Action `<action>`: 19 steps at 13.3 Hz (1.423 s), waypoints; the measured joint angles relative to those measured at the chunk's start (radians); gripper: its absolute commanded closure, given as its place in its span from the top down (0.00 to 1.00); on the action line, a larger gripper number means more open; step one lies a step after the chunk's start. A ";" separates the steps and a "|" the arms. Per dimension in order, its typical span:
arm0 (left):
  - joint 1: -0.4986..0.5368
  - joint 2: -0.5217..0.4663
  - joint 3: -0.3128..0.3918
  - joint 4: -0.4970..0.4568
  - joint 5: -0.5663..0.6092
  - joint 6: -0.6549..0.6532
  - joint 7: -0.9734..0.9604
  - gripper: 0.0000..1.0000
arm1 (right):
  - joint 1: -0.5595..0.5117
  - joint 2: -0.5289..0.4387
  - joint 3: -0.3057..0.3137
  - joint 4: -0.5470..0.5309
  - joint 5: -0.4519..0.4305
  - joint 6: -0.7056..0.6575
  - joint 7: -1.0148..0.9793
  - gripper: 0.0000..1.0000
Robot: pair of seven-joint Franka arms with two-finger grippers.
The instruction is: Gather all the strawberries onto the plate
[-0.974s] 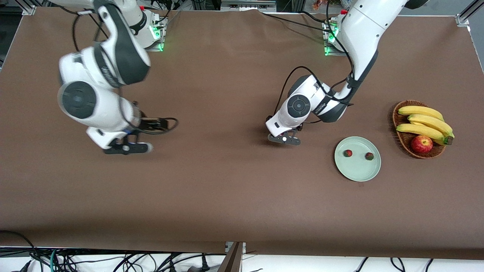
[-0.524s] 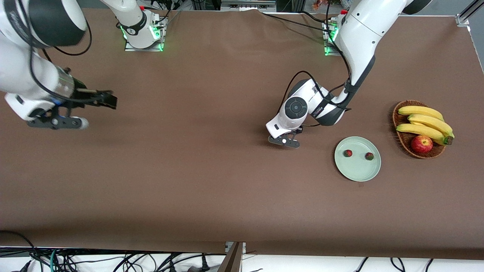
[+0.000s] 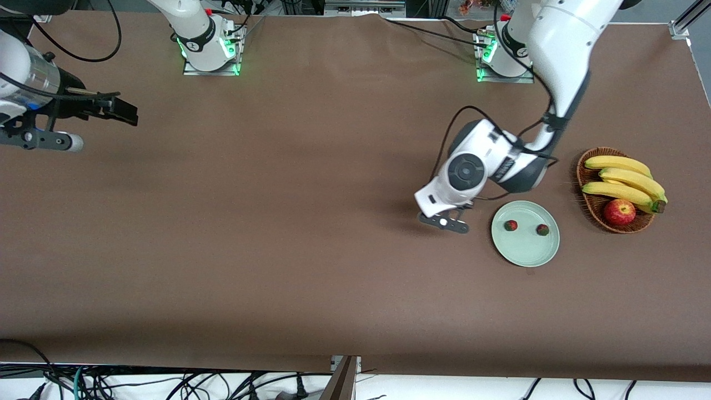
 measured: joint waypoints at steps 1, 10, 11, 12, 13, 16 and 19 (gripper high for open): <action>0.030 -0.006 0.002 0.033 0.004 -0.055 0.082 0.00 | -0.001 -0.012 -0.021 0.003 0.001 0.000 -0.018 1.00; 0.244 0.089 0.010 0.062 0.118 0.123 0.856 0.18 | -0.004 -0.032 -0.055 0.009 0.001 -0.001 -0.160 1.00; 0.258 0.104 0.012 0.062 0.119 0.154 0.908 0.34 | -0.004 -0.031 -0.055 0.009 0.001 -0.001 -0.160 1.00; 0.273 0.116 0.012 0.063 0.119 0.174 0.949 0.96 | -0.004 -0.030 -0.055 0.009 0.001 -0.001 -0.160 1.00; 0.286 0.124 0.013 0.063 0.119 0.184 0.975 1.00 | -0.004 -0.030 -0.055 0.009 0.001 -0.001 -0.160 1.00; 0.298 0.127 0.012 0.067 0.119 0.189 0.997 1.00 | -0.003 -0.030 -0.055 0.009 0.001 -0.001 -0.161 1.00; 0.299 0.093 0.005 0.090 0.119 0.165 0.995 1.00 | -0.003 -0.030 -0.054 0.009 0.001 -0.001 -0.161 1.00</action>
